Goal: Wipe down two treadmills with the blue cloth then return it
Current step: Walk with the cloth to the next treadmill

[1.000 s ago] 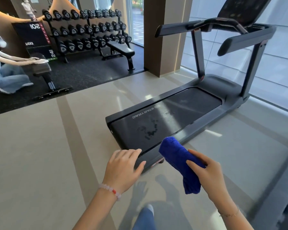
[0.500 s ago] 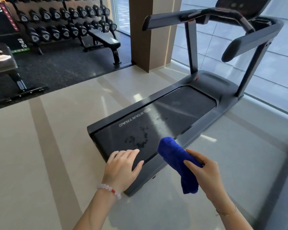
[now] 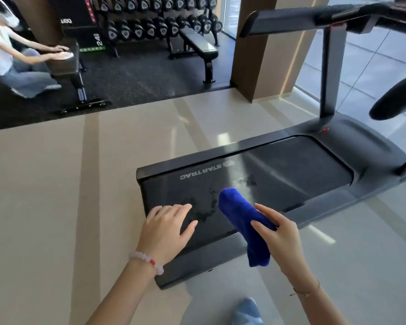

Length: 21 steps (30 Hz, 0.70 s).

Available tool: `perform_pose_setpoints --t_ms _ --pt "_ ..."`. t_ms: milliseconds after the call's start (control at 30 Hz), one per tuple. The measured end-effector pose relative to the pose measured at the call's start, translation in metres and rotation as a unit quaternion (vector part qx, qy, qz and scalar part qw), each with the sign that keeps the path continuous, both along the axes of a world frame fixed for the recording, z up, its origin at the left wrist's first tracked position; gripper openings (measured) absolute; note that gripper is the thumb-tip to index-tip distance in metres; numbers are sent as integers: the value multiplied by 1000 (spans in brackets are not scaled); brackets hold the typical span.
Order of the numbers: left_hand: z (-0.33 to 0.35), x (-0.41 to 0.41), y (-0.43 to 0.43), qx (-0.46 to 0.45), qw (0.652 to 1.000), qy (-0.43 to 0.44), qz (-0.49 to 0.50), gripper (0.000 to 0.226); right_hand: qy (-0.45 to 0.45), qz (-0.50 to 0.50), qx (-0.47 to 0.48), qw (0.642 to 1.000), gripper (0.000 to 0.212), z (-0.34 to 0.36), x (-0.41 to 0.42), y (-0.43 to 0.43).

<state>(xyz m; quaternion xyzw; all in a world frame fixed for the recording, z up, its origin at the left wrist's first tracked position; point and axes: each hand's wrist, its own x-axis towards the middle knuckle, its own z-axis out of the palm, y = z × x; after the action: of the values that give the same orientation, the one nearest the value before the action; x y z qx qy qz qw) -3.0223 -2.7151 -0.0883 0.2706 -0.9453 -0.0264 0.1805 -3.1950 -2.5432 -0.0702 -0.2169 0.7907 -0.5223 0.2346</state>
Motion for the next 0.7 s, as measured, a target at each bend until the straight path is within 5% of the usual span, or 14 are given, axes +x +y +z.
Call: perform_pose_setpoints --t_ms 333,700 --pt "-18 -75 39 56 988 -28 144 46 8 147 46 988 39 -14 -117 -18" --pt "-64 -77 32 126 964 -55 228 39 -21 216 101 971 38 -62 -148 -75"
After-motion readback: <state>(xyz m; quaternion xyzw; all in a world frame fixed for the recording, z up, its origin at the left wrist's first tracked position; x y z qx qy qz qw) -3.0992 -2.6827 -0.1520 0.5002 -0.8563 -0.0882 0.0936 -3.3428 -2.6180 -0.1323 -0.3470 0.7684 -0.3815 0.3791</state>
